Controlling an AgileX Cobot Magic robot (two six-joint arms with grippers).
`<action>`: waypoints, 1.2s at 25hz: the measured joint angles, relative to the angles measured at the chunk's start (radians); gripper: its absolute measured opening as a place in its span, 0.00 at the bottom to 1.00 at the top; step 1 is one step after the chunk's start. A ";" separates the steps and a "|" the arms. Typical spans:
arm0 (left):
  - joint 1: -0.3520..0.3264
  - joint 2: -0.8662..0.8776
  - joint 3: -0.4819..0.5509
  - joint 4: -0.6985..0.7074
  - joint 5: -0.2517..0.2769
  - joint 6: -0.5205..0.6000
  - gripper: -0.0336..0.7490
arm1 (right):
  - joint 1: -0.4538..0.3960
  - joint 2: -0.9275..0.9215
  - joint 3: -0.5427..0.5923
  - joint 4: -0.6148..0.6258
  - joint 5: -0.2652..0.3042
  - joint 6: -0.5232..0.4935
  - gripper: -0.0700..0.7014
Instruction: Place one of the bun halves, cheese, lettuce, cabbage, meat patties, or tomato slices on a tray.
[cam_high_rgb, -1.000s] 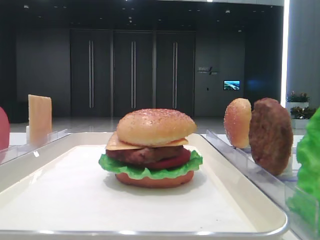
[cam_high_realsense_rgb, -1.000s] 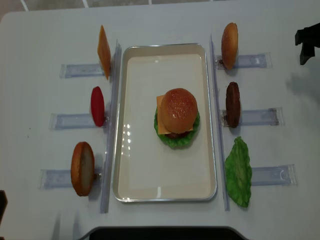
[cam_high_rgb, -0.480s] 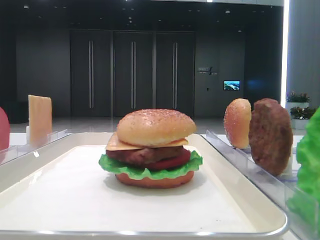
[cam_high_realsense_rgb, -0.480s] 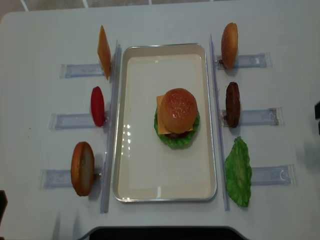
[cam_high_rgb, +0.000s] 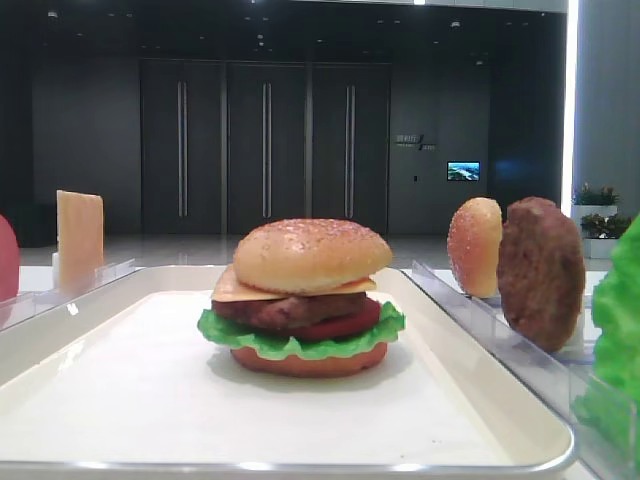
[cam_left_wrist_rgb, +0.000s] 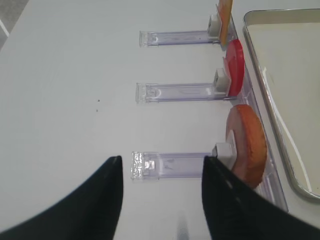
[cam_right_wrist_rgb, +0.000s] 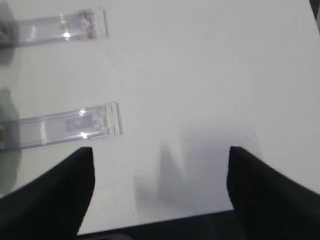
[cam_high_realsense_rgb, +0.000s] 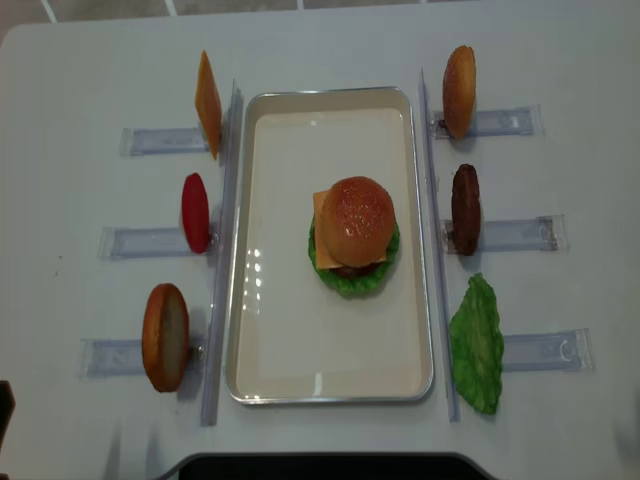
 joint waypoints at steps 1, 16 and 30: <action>0.000 0.000 0.000 0.000 0.000 0.000 0.54 | 0.000 -0.037 0.001 0.007 0.000 -0.012 0.77; 0.000 0.000 0.000 0.000 0.000 0.000 0.54 | 0.002 -0.374 0.005 0.017 0.003 -0.041 0.76; 0.000 0.000 0.000 0.000 0.000 0.000 0.54 | 0.002 -0.374 0.005 0.017 0.003 -0.041 0.76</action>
